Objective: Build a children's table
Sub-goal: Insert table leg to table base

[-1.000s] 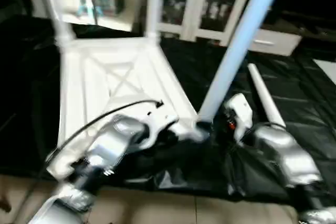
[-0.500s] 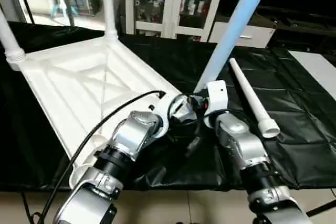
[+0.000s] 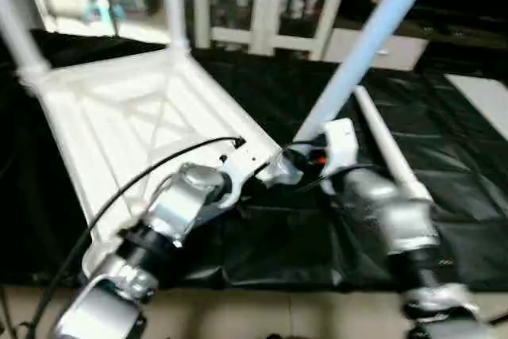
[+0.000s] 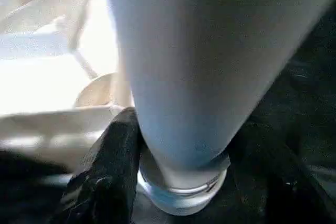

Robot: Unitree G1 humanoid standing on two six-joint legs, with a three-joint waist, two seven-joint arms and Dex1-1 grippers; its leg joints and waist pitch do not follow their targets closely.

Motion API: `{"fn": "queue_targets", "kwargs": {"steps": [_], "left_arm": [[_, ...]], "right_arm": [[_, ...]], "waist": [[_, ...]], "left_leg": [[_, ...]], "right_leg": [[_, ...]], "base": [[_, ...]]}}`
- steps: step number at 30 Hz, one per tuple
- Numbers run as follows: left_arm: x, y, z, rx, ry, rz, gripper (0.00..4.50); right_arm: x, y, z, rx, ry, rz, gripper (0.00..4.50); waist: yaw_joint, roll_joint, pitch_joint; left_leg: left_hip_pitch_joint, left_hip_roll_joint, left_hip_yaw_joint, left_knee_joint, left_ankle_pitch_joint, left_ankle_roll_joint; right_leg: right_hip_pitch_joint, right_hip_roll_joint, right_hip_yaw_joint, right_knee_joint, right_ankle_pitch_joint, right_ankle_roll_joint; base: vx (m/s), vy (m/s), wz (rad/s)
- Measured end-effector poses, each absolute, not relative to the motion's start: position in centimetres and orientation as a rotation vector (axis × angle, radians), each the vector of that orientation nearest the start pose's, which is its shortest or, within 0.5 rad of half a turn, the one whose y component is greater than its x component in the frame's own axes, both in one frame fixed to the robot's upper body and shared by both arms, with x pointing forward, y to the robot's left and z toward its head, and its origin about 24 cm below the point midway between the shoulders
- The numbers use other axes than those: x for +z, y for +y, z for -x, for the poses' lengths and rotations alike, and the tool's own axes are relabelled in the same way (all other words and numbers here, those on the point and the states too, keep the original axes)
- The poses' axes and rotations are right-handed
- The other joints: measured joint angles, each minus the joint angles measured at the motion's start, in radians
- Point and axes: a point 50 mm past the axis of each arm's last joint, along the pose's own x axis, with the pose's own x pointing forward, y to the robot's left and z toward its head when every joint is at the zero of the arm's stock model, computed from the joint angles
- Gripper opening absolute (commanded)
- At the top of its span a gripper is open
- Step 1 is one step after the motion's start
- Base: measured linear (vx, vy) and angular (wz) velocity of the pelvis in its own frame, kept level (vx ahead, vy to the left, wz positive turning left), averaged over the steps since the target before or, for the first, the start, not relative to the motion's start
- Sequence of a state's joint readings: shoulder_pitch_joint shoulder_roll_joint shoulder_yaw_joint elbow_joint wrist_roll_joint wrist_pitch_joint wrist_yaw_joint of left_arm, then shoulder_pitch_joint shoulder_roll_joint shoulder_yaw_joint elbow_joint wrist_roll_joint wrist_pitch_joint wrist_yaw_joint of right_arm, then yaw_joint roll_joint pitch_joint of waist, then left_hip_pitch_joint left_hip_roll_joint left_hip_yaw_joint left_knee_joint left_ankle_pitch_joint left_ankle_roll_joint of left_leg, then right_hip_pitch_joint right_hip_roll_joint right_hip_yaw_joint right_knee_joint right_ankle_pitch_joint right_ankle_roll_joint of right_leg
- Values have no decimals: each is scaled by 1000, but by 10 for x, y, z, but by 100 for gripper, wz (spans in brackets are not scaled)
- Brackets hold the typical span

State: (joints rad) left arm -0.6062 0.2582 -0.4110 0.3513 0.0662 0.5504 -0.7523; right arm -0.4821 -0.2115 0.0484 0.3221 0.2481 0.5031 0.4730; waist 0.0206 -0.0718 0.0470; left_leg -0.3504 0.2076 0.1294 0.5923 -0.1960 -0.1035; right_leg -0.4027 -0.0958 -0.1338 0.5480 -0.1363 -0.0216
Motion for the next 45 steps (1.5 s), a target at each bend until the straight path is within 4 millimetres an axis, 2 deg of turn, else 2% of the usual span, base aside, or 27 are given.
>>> {"fn": "queue_targets", "kwargs": {"steps": [2,4,5,8,11,16,18,23,27,32,33,38,39,42,45], "left_arm": [[59,85,-320,-1010,515,-484,0],[60,86,-319,-1043,500,-499,0],[61,86,-319,-1055,493,-505,0],[62,88,-318,-1083,480,-526,0],[63,90,-315,-1129,461,-550,0],[63,94,-313,-1173,444,-569,0],[63,95,-313,-1177,444,-570,45],[66,97,-308,-1222,423,-521,88],[85,92,-306,-1286,321,-438,107],[111,100,-308,-1301,248,-279,140],[120,101,-310,-1310,227,-226,163],[153,107,-316,-1325,132,-48,183],[159,104,-318,-1320,117,30,207],[176,96,-323,-1309,87,157,226],[176,84,-321,-1319,132,256,256]], "right_arm": [[70,-142,-327,624,367,-60,203],[79,-151,-325,667,359,-49,202],[82,-153,-324,690,357,-48,201],[82,-155,-321,741,380,-55,200],[85,-165,-316,775,407,-40,200],[85,-164,-309,835,419,-61,199],[85,-164,-309,835,417,-68,199],[91,-165,-309,863,396,-126,199],[102,-167,-308,928,375,-140,199],[110,-176,-303,990,392,-136,199],[111,-178,-301,1012,401,-138,199],[117,-179,-294,1122,425,-131,199],[118,-180,-290,1157,442,-126,199],[121,-175,-279,1290,466,-116,199],[124,-169,-270,1406,487,-113,199]], "waist": [[17,0,1],[32,0,1],[38,0,1],[53,0,1],[69,0,0],[74,0,1],[74,-1,1],[73,-7,4],[74,-16,5],[73,-18,6],[72,-19,6],[71,-22,5],[71,-24,5],[80,-26,5],[84,-27,5]], "left_leg": [[1,-1,14,1,0,0],[2,1,24,-6,0,-1],[1,1,27,-7,1,-1],[-1,2,28,-16,3,-5],[0,2,33,-17,3,-5],[0,1,39,-15,3,-4],[0,2,40,-14,3,-4],[0,2,40,-13,3,-4],[0,2,40,-11,3,-4],[-1,3,40,-7,3,-5],[-1,3,40,-6,3,-5],[-3,3,40,-2,3,-5],[-5,3,39,0,3,-5],[-5,5,39,4,3,-4],[-8,5,39,5,3,-4]], "right_leg": [[-7,0,14,13,8,2],[-11,1,23,22,9,4],[-17,1,27,29,7,5],[-20,3,28,32,1,4],[-22,3,32,35,-1,0],[-23,2,38,36,-3,3],[-23,2,39,37,-4,5],[-24,2,39,38,-4,6],[-27,2,40,45,-5,2],[-29,2,40,49,-6,3],[-29,2,40,49,-6,3],[-29,2,40,51,-6,4],[-29,2,40,52,-6,5],[-29,2,40,53,-6,4],[-29,2,40,53,-6,4]], "base": [[0,0,0],[28,-23,7],[56,-45,13],[0,0,0],[0,0,0],[0,0,0],[0,0,0],[0,0,0],[0,0,0],[0,0,0],[0,0,0],[0,0,0],[0,0,0],[0,0,0],[0,0,0]]}}
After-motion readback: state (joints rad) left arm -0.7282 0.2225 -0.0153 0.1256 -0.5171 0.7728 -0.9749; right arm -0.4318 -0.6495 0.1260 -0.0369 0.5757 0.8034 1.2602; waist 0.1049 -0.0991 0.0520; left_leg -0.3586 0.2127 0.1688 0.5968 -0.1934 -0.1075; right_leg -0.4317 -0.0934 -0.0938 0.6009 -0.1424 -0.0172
